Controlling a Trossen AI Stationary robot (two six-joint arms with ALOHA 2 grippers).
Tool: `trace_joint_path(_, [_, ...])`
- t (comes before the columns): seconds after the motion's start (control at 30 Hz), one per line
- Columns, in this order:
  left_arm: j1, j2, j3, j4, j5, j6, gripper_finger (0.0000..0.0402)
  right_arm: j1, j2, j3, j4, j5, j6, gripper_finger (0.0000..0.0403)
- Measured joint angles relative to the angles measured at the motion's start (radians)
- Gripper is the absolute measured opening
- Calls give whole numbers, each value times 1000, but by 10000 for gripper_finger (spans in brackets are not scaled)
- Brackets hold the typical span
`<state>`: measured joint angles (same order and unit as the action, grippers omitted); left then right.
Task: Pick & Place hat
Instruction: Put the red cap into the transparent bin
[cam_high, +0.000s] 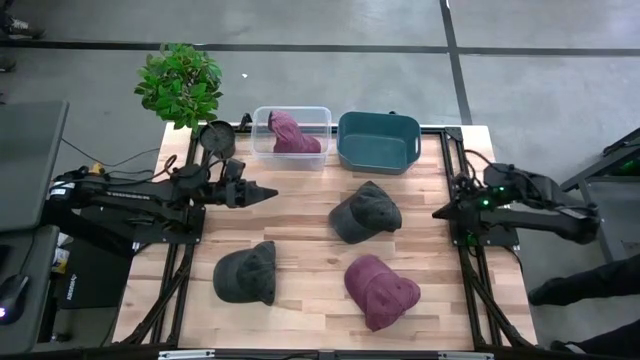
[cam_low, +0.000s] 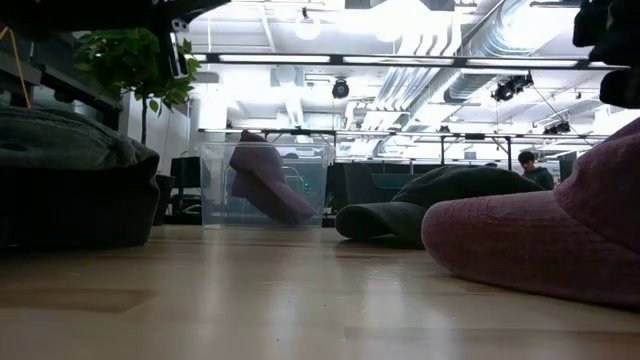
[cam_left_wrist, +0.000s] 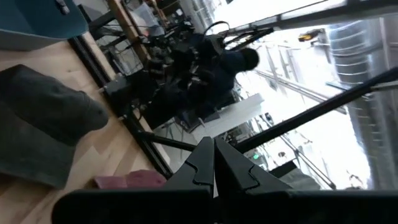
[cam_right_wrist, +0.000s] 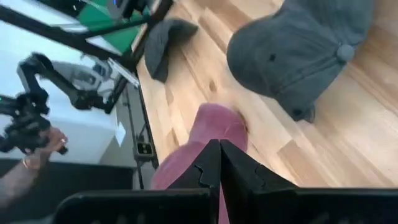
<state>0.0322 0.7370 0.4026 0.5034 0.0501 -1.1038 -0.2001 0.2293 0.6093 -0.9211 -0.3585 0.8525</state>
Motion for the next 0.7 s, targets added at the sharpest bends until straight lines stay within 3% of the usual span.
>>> trace_joint_path(0.13, [0, -20, 1, 2, 27, 19, 0, 0, 46, -34, -34, -7, 94, 0])
trace_joint_path(0.3, [0, -52, 1, -7, 56, 34, 0, 0, 58, -68, -2, -122, 247, 0])
trace_joint_path(0.5, [0, -86, 1, -46, 99, 48, 0, 0, 59, -69, 15, -121, 393, 0])
trace_joint_path(0.7, [0, -114, 1, -125, 128, 49, 0, 55, 68, -68, 205, -154, 452, 0])
